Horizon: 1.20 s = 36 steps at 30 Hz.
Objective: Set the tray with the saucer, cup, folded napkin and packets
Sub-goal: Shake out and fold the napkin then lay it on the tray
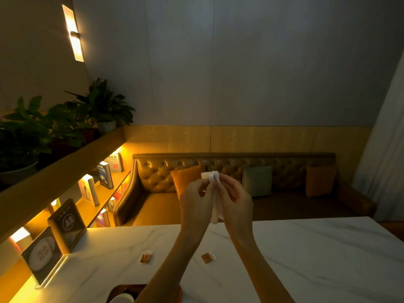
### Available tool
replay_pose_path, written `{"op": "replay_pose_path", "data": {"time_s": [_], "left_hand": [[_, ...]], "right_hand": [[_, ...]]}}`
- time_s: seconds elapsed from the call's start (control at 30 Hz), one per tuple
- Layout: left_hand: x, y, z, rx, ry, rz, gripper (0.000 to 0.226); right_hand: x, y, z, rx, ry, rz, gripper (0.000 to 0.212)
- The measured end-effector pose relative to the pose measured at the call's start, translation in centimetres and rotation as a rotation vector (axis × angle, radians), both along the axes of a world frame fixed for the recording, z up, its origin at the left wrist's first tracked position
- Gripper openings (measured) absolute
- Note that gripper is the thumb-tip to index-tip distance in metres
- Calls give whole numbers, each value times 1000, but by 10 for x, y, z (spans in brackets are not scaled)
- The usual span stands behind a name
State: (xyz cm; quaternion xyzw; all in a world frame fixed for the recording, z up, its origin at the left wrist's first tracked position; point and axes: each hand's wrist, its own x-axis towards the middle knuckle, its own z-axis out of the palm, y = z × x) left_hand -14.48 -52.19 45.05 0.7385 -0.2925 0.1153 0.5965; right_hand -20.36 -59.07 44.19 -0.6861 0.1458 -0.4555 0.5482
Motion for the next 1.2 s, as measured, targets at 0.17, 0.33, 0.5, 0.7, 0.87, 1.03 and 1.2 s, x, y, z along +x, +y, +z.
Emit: {"op": "replay_pose_path", "data": {"time_s": [0.17,0.33,0.5,0.7,0.87,1.03,1.2], "left_hand": [[-3,1,11,11,0,-76,21],[-1,14,31,-75,482,-496,18],[5,24,27,-176,399,-296,37],[20,43,20,-300,956,-728,43],[25,34,25,-176,703,-667,51],[27,29,22,-49,574,-611,46],[31,30,21,31,535,-623,21]], "right_hand": [[-2,4,2,-67,-2,15,38],[-5,-9,10,-178,104,31,53],[-18,-31,39,88,16,269,52],[-31,-55,56,432,-65,598,57],[-40,-73,40,525,32,642,56],[-49,-91,34,502,125,666,47],[-56,-102,41,436,176,597,44]]}}
